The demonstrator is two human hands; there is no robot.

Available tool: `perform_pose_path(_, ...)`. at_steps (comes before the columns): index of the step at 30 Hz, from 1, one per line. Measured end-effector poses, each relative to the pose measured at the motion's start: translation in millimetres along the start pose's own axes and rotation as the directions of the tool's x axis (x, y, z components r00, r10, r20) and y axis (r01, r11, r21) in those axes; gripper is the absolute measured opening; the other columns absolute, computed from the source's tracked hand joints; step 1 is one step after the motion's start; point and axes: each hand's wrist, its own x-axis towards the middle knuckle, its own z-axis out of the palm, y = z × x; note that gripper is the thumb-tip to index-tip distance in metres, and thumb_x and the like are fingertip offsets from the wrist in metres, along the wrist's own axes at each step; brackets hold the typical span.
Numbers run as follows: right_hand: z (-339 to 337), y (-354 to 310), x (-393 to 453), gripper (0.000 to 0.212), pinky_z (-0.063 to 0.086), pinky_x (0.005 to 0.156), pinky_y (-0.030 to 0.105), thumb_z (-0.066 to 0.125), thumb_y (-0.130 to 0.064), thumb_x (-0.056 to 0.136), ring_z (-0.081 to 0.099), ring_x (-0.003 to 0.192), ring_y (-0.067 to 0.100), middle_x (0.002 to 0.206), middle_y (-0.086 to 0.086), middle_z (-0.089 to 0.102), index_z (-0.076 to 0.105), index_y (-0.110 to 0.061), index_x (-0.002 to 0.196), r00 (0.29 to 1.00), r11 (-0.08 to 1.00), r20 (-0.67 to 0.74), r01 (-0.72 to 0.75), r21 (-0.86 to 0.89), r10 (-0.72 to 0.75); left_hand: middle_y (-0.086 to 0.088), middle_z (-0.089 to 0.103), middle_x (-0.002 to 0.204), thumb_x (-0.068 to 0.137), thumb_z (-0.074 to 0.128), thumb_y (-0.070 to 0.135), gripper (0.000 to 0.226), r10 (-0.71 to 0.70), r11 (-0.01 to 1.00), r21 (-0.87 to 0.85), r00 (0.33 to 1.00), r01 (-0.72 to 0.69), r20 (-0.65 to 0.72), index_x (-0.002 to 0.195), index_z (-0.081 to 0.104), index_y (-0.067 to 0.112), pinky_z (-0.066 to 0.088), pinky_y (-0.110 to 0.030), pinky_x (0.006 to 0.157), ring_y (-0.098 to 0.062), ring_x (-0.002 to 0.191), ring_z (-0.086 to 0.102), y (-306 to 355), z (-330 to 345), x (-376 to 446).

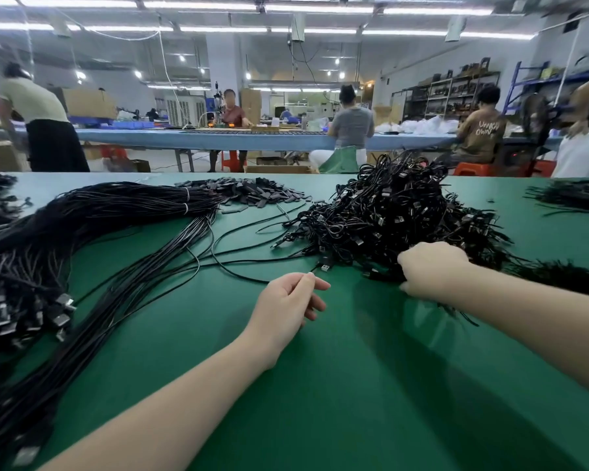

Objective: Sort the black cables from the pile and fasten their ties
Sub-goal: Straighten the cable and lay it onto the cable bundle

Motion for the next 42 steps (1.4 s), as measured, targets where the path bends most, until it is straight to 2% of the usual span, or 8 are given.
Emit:
perform_pose_path(6, 22.5, -2.7, 11.7, 0.078, 0.043, 0.059, 0.037, 0.051, 0.001, 0.085, 0.052, 0.108, 0.036, 0.139, 0.01, 0.04, 0.019, -0.028, 0.15, 0.995, 0.998, -0.092, -0.028, -0.05, 0.023, 0.011, 0.064, 0.063, 0.1, 0.043, 0.027, 0.03, 0.018, 0.998, 0.056, 1.0, -0.02, 0.023, 0.087, 0.07, 0.022, 0.041, -0.017, 0.055, -0.005, 0.056, 0.053, -2.1, 0.2, 0.0)
perform_pose_path(18, 38.5, -2.8, 41.2, 0.098, 0.026, 0.036, 0.032, 0.038, 0.008, 0.089, 0.061, 0.092, 0.031, 0.157, 0.011, 0.021, -0.021, -0.049, 0.143, 0.965, 0.976, -0.223, 0.095, -0.196, -0.139, 0.011, 0.065, 0.063, 0.097, 0.044, 0.03, 0.03, 0.026, 0.996, 0.088, 1.0, -0.027, 0.016, 0.082, 0.07, 0.027, 0.04, -0.019, 0.058, -0.003, 0.056, 0.055, -8.0, 2.5, 6.4)
perform_pose_path(26, 44.6, 5.9, 42.3, 0.093, 0.048, 0.053, 0.033, 0.036, 0.006, 0.093, 0.05, 0.111, 0.038, 0.16, 0.006, 0.011, -0.018, -0.048, 0.145, 0.975, 0.976, -0.179, 0.093, -0.196, -0.129, 0.011, 0.066, 0.065, 0.097, 0.044, 0.03, 0.03, 0.039, 0.995, 0.093, 0.999, -0.042, 0.026, 0.081, 0.07, 0.028, 0.04, -0.015, 0.056, -0.002, 0.057, 0.055, -10.4, 2.1, 6.9)
perform_pose_path(30, 18.7, 9.3, 17.1, 0.084, 0.053, 0.072, 0.036, 0.038, 0.011, 0.088, 0.044, 0.126, 0.036, 0.155, 0.001, 0.025, 0.019, -0.045, 0.148, 0.994, 0.993, -0.023, 0.11, -0.053, -0.111, 0.011, 0.066, 0.064, 0.096, 0.044, 0.03, 0.031, 0.039, 0.994, 0.097, 0.999, -0.041, 0.025, 0.08, 0.07, 0.028, 0.041, -0.019, 0.059, -0.002, 0.056, 0.055, -10.4, 3.2, 8.0)
perform_pose_path(33, -9.0, -0.4, -5.1, 0.054, 0.037, 0.05, 0.028, 0.05, 0.008, 0.079, 0.064, 0.089, 0.024, 0.108, -0.002, 0.062, 0.061, -0.031, 0.116, 0.974, 0.992, -0.201, 0.084, -0.089, -0.101, 0.011, 0.066, 0.063, 0.096, 0.045, 0.03, 0.031, 0.038, 0.994, 0.101, 0.999, -0.04, 0.021, 0.079, 0.07, 0.028, 0.041, -0.02, 0.06, -0.002, 0.056, 0.055, -9.4, 4.4, 8.3)
perform_pose_path(36, -35.1, -33.9, -9.3, 0.027, 0.029, 0.047, 0.026, 0.056, -0.001, 0.082, 0.061, 0.088, 0.025, 0.092, -0.002, 0.06, 0.055, -0.021, 0.1, 0.856, 0.978, -0.474, 0.164, -0.127, -0.205, 0.011, 0.065, 0.062, 0.097, 0.045, 0.029, 0.031, 0.04, 0.993, 0.108, 0.999, -0.041, 0.016, 0.079, 0.07, 0.027, 0.041, -0.015, 0.056, -0.002, 0.055, 0.054, -7.8, 5.9, 7.2)
perform_pose_path(39, -52.6, -72.9, 10.6, 0.031, 0.047, 0.079, 0.039, 0.056, -0.021, 0.093, 0.055, 0.108, 0.029, 0.115, 0.005, 0.057, 0.049, -0.022, 0.123, 0.781, 0.926, -0.5, 0.347, -0.151, -0.374, 0.01, 0.064, 0.06, 0.097, 0.045, 0.026, 0.031, 0.037, 0.995, 0.097, 0.999, -0.038, 0.009, 0.079, 0.069, 0.024, 0.039, -0.012, 0.05, -0.004, 0.054, 0.053, -6.4, 5.8, 6.0)
perform_pose_path(42, -59.5, -94.9, 32.3, 0.05, 0.02, 0.11, 0.061, 0.052, -0.025, 0.095, 0.037, 0.132, 0.036, 0.143, 0.01, 0.041, 0.036, -0.028, 0.143, 0.887, 0.892, -0.188, 0.367, -0.265, -0.421, 0.009, 0.063, 0.06, 0.096, 0.044, 0.024, 0.03, 0.045, 0.995, 0.089, 0.999, -0.046, 0.013, 0.08, 0.07, 0.021, 0.039, -0.012, 0.049, -0.006, 0.055, 0.053, -6.4, 3.4, 5.1)
